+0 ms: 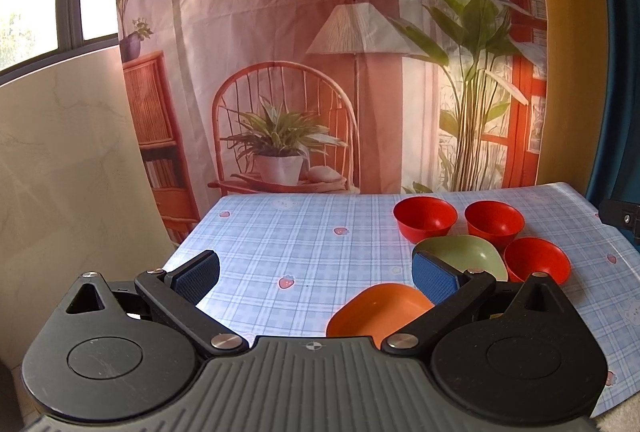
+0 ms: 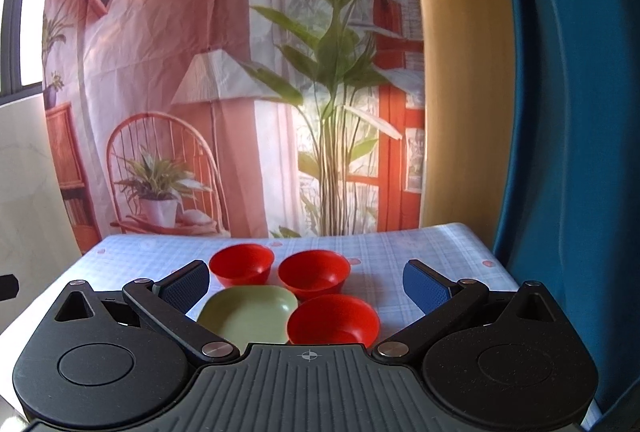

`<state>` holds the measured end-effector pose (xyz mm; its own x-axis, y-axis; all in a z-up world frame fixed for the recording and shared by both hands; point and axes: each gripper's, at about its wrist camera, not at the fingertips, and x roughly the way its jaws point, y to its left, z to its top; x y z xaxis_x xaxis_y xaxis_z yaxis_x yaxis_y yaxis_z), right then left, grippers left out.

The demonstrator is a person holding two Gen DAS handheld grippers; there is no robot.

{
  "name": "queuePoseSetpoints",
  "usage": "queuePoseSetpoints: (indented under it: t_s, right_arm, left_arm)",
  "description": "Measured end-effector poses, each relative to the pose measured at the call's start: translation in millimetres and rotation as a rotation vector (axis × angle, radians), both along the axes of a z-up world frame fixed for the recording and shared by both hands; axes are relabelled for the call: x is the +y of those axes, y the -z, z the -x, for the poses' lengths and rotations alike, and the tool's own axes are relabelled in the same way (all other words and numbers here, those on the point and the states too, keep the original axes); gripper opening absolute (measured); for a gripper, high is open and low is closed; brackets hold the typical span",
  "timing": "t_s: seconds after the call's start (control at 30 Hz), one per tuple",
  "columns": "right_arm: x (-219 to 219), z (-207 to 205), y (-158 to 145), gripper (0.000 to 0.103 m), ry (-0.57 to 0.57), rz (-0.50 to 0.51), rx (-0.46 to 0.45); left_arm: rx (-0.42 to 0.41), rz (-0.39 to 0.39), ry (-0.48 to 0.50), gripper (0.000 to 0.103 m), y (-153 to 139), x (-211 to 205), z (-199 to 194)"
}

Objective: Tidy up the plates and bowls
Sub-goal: 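Move the left tool forward to the rim of the orange plate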

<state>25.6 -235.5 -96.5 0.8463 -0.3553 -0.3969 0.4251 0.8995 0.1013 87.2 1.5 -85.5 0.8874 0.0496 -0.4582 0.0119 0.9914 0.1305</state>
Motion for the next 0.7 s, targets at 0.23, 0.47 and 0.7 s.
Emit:
queuePoseSetpoints:
  t_s: [0.23, 0.47, 0.7]
  right_arm:
    - [7.0, -26.0, 35.5, 0.103, -0.023, -0.013, 0.069]
    - [2.7, -45.3, 64.2, 0.103, -0.078, -0.105, 0.136]
    - [-0.7, -58.5, 80.3, 0.103, -0.088, -0.113, 0.191]
  left_arm:
    - [0.113, -0.019, 0.010, 0.103, 39.7, 2.2, -30.0]
    - [0.171, 0.028, 0.019, 0.103, 57.3, 9.8, -47.3]
    - [0.224, 0.085, 0.048, 0.103, 75.9, 6.5, -52.9]
